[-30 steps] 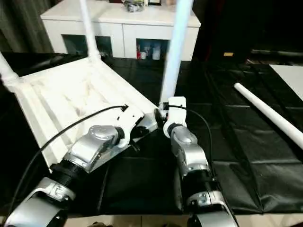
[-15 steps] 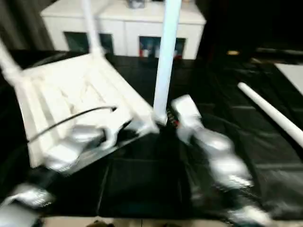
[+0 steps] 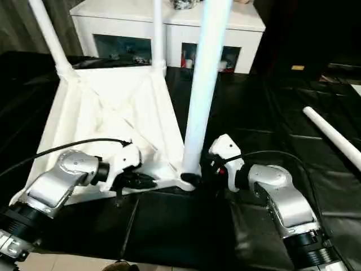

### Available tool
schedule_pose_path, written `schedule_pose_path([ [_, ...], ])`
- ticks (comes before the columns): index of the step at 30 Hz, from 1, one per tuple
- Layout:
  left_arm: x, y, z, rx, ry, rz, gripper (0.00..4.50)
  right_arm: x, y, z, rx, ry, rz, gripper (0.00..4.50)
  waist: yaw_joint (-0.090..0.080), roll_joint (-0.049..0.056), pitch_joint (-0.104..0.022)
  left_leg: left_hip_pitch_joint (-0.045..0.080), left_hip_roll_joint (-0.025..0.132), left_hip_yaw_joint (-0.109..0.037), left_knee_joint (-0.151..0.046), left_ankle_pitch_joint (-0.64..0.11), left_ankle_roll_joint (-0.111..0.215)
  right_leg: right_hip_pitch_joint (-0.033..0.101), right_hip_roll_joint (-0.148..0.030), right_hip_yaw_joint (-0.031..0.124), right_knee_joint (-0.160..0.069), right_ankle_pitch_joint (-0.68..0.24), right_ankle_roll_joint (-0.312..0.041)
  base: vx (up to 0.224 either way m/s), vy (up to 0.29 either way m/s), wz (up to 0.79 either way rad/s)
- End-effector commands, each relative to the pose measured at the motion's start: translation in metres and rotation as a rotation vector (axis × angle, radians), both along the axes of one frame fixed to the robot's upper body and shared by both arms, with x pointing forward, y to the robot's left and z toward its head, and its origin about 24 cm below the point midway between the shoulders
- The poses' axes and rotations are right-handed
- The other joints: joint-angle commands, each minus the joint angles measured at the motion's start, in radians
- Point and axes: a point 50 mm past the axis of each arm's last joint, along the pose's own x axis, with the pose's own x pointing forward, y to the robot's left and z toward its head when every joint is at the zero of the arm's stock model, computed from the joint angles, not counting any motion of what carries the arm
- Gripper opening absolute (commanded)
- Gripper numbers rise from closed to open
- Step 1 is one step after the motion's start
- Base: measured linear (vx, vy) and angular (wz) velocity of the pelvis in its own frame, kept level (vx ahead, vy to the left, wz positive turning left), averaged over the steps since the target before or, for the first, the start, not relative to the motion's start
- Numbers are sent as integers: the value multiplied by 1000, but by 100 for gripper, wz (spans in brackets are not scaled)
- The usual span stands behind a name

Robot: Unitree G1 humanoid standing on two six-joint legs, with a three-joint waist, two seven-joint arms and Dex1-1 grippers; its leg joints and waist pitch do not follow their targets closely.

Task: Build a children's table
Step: Rotate leg to tighten

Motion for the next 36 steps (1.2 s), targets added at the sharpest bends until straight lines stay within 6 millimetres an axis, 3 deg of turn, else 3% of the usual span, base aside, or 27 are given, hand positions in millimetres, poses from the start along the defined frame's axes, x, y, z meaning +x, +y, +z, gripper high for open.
schedule_pose_path([
  [1,-3,-12,13,-51,-31,-90,0,-2,0,0,-16,8,29,368,-8,-7,-63,39,61,-32,-87,-370,-24,25,-59,41,-69,-386,-174,0,0,0],
  [13,-3,-10,13,-47,-23,-97,0,-6,-3,-2,-33,36,60,272,-7,-6,-68,36,60,-31,-85,-331,-13,29,-56,41,-61,-312,-194,0,0,0],
  [20,-4,-10,12,-46,-13,-98,0,-7,-3,-7,-31,56,45,262,-7,-5,-68,37,60,-31,-84,-332,-11,29,-57,40,-63,-327,-193,0,0,0],
  [22,-1,-10,10,-48,-12,-61,0,1,-5,-12,-43,44,-43,262,-8,-5,-67,37,60,-30,-83,-333,-15,27,-57,41,-64,-330,-196,0,0,0],
  [23,6,-14,9,-68,-17,17,0,14,-8,-16,-37,25,-201,262,-9,-5,-66,34,59,-31,-84,-335,-17,28,-58,40,-64,-334,-195,0,0,0],
  [24,12,-19,8,-88,-21,93,0,24,-8,-20,-17,26,-333,261,-18,-2,-62,34,55,-33,-86,-365,-32,23,-57,37,-67,-380,-193,0,0,0],
  [26,23,-29,6,-105,-35,220,0,38,-3,-24,21,27,-518,261,-38,-11,-66,38,51,-44,-82,-433,-70,24,-61,28,-76,-485,-163,0,0,0],
  [28,30,-38,6,-110,-42,297,0,45,5,-26,41,29,-626,261,-50,-7,-63,31,51,-47,-86,-441,-67,28,-59,26,-80,-495,-143,0,0,0],
  [29,34,-43,6,-112,-40,343,0,49,10,-27,53,35,-692,261,-56,-6,-63,32,50,-46,-86,-447,-66,23,-57,27,-83,-493,-143,0,0,0],
  [30,37,-48,6,-108,-39,388,0,52,16,-29,61,47,-745,260,-67,-12,-66,28,47,-48,-85,-441,-66,28,-58,23,-83,-481,-142,0,0,0],
  [33,42,-57,6,-102,-50,443,0,55,28,-32,53,60,-825,260,-65,-10,-65,35,44,-43,-79,-436,-48,18,-59,25,-93,-495,-137,0,0,0],
  [34,45,-71,6,-93,-73,488,0,58,48,-36,31,55,-891,260,-70,-6,-65,36,44,-43,-79,-442,-49,12,-56,24,-93,-496,-139,0,0,0],
  [36,46,-77,7,-90,-84,501,0,59,57,-37,20,47,-913,259,-70,-7,-65,42,44,-46,-80,-458,-60,12,-54,20,-97,-506,-130,0,0,0],
])
